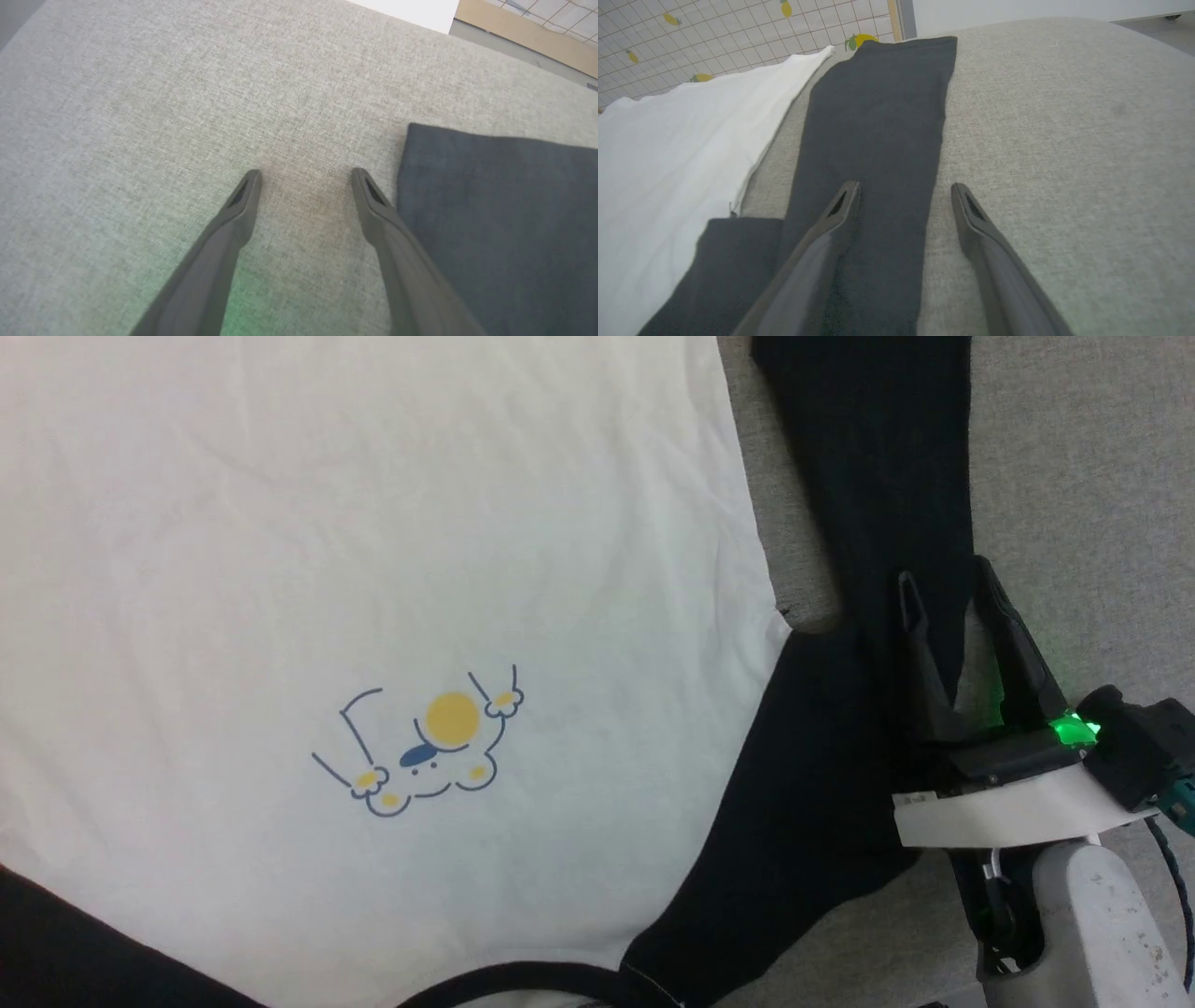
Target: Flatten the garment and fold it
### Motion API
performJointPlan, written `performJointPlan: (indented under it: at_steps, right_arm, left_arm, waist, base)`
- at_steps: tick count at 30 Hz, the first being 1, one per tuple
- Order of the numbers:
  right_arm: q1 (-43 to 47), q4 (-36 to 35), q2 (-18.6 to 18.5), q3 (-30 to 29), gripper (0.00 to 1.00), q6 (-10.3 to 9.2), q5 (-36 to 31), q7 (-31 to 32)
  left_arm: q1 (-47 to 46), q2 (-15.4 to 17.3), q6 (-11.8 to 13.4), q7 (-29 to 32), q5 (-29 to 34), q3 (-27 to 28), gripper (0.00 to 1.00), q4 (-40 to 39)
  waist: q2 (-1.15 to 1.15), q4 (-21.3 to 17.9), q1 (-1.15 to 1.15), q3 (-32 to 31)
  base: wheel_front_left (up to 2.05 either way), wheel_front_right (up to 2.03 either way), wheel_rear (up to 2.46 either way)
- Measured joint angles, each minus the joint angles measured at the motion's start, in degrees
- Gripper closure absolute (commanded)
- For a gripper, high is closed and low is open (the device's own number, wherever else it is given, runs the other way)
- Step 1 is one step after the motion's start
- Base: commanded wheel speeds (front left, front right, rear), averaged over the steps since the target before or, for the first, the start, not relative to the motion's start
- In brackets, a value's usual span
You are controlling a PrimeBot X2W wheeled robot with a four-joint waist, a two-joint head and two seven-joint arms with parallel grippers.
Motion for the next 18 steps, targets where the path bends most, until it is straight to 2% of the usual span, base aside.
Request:
performJointPlan:
  at_steps: [7, 18]
  right_arm:
    - [-0.34, 0.0, -0.11, -0.56, 0.0, 0.0, -0.77, 0.19]
    - [0.05, 0.98, -0.05, -0.52, 0.0, 0.0, -1.2, 1.6]
  left_arm:
    - [-2.09, -1.7, -3.21, -4.12, -1.31, -3.08, 0.0, 0.11]
    - [-7.57, -3.21, -7.27, -8.33, 0.35, -9.34, 0.0, 5.38]
  waist:
    - [0.0, 1.08, 0.0, -0.16]
    - [0.0, 1.94, 0.0, -5.37]
  base:
    - [0.0, 0.0, 0.0]
    - [0.0, 0.0, 0.0]
